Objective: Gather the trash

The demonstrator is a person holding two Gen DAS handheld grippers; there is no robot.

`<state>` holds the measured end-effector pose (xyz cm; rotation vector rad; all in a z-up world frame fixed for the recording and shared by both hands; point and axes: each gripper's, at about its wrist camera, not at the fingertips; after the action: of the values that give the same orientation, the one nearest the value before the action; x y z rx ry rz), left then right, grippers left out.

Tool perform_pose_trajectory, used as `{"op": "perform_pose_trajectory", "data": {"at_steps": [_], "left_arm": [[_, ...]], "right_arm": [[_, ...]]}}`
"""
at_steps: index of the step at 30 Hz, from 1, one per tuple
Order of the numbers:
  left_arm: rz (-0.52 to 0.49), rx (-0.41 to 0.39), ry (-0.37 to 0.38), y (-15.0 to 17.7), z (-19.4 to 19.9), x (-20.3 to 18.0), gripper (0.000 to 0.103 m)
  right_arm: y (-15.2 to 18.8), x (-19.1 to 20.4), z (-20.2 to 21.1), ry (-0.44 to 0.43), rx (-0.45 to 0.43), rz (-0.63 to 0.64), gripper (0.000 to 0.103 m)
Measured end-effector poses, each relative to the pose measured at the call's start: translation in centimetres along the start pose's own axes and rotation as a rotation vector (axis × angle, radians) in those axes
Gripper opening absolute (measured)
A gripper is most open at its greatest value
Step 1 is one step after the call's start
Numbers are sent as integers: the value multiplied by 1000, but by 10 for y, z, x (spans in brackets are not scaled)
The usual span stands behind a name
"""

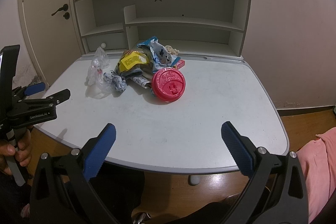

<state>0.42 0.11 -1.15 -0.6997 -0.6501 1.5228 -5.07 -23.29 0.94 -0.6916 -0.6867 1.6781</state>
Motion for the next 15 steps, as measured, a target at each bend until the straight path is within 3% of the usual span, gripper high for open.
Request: {"op": "perform_pose_trajectory", "data": {"at_steps": [6, 15], "left_arm": [[4, 9, 0, 2, -5, 1, 97], [111, 120, 57, -28, -41, 36, 97]], "right_arm": [[1, -1, -2, -1, 4, 1, 97], [9, -8, -24, -28, 51, -14, 97]]}}
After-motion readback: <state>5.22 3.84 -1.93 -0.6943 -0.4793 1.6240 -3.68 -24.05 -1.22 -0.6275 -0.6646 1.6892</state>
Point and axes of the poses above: each gripper's, at about its wrist camera, not at the fingertips, and z roughly against the way its jaws point, x to its left, y to its underside, and after that the axes turned 9 degrees about z, right-handed
